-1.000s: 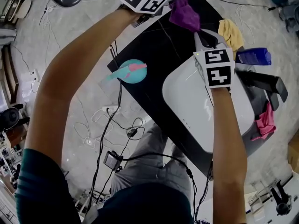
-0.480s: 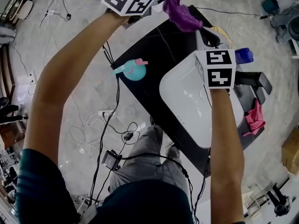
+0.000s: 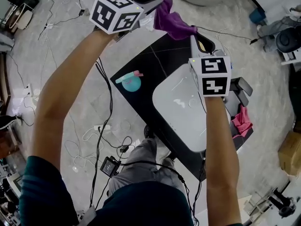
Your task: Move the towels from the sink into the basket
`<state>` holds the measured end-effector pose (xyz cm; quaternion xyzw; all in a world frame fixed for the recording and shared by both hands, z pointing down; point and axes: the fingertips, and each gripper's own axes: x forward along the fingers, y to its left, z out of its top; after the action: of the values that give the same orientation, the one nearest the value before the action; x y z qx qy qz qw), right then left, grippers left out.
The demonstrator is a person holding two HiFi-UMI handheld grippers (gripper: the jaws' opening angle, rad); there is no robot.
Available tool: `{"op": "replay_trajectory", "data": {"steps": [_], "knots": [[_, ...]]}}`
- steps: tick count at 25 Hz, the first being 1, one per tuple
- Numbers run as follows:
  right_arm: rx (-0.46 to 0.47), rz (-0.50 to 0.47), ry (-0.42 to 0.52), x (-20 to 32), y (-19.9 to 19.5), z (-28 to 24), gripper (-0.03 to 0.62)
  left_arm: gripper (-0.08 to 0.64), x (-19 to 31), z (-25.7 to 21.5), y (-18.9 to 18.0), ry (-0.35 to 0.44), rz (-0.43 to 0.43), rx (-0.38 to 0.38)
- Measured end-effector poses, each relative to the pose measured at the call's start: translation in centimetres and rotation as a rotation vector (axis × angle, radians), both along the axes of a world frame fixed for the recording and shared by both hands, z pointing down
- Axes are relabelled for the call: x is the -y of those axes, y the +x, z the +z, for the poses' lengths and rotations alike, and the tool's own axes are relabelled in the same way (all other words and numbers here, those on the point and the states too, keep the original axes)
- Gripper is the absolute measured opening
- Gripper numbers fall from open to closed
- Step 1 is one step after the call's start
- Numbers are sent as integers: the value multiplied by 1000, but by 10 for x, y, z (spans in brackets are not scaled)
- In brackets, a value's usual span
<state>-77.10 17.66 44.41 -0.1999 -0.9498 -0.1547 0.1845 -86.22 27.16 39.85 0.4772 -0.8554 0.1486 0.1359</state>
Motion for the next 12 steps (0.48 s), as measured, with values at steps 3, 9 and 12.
{"op": "replay_trajectory", "data": {"steps": [3, 9, 12], "knots": [[32, 5, 4, 5, 6, -31, 21, 18, -4, -36, 5, 50, -38, 15], [101, 23, -7, 17, 21, -91, 21, 18, 3, -95, 26, 54, -45, 98], [127, 30, -31, 20, 33, -119, 21, 18, 5, -119, 40, 31, -50, 145]]}}
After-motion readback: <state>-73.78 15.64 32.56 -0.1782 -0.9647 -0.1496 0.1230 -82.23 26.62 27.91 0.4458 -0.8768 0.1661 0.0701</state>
